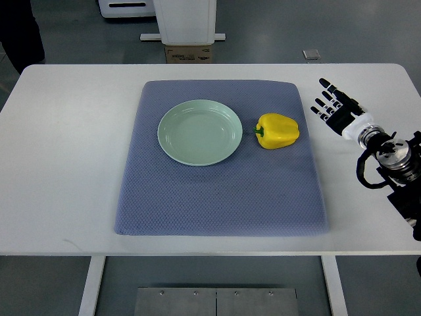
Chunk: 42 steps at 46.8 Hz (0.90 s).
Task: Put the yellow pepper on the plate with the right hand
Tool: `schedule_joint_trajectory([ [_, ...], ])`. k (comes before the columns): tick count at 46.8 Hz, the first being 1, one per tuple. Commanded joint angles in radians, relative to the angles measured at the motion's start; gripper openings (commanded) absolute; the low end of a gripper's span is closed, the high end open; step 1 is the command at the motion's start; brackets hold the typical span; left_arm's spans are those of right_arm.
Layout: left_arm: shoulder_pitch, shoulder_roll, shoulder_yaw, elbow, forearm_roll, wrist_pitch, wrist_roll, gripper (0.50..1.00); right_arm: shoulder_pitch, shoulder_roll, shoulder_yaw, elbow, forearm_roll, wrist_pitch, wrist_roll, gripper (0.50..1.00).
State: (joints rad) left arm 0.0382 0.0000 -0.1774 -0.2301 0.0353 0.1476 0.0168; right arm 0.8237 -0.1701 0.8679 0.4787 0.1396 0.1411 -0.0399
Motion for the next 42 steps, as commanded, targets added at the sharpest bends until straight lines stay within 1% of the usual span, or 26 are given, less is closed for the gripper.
schedule_joint_trajectory([
  [1,0.002,0.000,0.001,0.000,0.000,0.001,0.000,1.000,0.000,0.000,0.000,0.000,0.000,0.000,0.000,1.000],
  [34,-0.015,0.000,0.003,0.000,0.002,0.000,-0.001,1.000,0.006,-0.003,0.002,-0.011,0.000,0.000,0.005,1.000],
  [38,-0.015,0.000,0.003,0.002,0.002,0.000,-0.001,1.000,0.012,-0.002,0.003,-0.012,0.000,0.000,0.028,1.000],
  [42,-0.015,0.000,0.003,0.000,0.002,0.000,-0.001,1.000,0.023,-0.002,0.003,-0.012,0.000,-0.002,0.069,1.000],
])
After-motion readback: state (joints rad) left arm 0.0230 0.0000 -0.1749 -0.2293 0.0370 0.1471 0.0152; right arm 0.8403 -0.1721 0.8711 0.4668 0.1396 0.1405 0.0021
